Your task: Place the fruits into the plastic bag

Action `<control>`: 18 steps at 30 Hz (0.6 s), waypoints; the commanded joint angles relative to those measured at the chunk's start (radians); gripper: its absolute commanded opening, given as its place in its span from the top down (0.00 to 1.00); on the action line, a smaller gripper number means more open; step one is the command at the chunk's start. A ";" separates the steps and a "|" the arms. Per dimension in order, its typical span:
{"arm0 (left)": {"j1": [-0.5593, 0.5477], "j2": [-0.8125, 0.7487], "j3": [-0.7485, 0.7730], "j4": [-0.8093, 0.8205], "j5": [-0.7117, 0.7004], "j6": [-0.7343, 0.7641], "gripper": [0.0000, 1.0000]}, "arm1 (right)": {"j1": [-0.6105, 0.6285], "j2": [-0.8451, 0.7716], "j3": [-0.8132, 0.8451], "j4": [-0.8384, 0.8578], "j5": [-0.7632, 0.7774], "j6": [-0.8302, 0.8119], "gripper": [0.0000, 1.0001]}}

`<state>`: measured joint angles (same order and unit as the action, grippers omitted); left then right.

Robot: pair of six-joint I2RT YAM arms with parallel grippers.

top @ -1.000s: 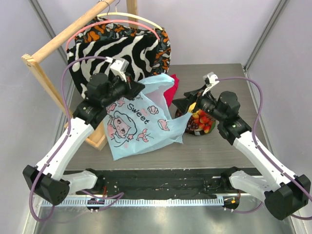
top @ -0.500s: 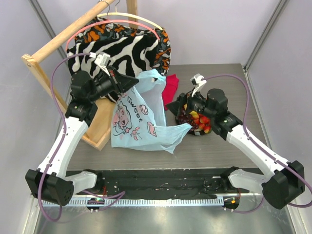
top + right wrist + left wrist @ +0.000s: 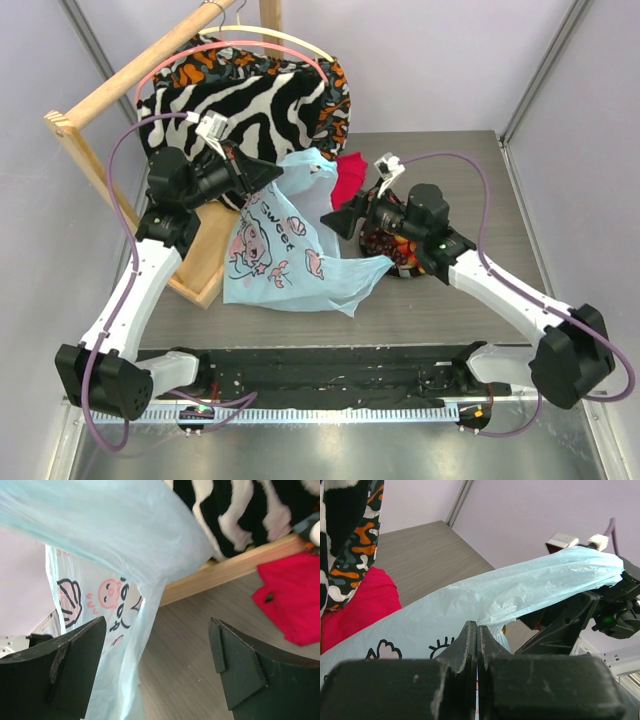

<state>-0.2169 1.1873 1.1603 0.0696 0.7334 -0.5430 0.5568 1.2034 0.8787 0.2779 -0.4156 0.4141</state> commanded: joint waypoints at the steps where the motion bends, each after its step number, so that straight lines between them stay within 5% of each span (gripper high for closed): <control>1: 0.011 0.000 -0.007 0.029 0.032 0.008 1.00 | 0.040 0.064 0.025 0.087 -0.023 0.026 0.11; 3: 0.013 0.003 -0.007 0.032 0.040 0.006 1.00 | 0.048 0.084 0.042 0.087 -0.015 0.023 0.17; 7: 0.017 0.008 -0.007 0.035 0.043 0.006 1.00 | 0.049 0.091 0.051 0.070 0.050 0.037 0.66; 8: 0.019 0.008 -0.008 0.033 0.037 0.006 1.00 | 0.049 0.073 0.055 0.055 0.075 0.035 0.93; 9: 0.021 0.009 -0.005 0.032 0.028 0.005 1.00 | 0.049 0.058 0.069 0.002 0.154 0.032 0.99; 12: 0.022 0.014 0.013 0.000 -0.011 0.020 1.00 | 0.051 -0.031 0.104 -0.104 0.320 0.006 0.99; 14: 0.024 0.018 0.027 -0.028 -0.031 0.026 0.86 | 0.049 -0.077 0.117 -0.141 0.389 -0.018 0.99; 15: 0.022 0.018 0.033 -0.031 -0.035 0.028 0.79 | 0.051 -0.111 0.132 -0.169 0.411 -0.026 0.99; 16: 0.022 0.018 0.042 -0.033 -0.037 0.026 0.56 | 0.051 -0.122 0.140 -0.180 0.463 -0.032 0.99; 18: 0.022 0.012 0.045 -0.027 -0.035 0.017 0.36 | 0.051 -0.136 0.169 -0.216 0.485 -0.029 0.99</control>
<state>-0.2012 1.2045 1.1580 0.0410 0.7162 -0.5247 0.6060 1.1503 0.9466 0.1097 -0.1032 0.4175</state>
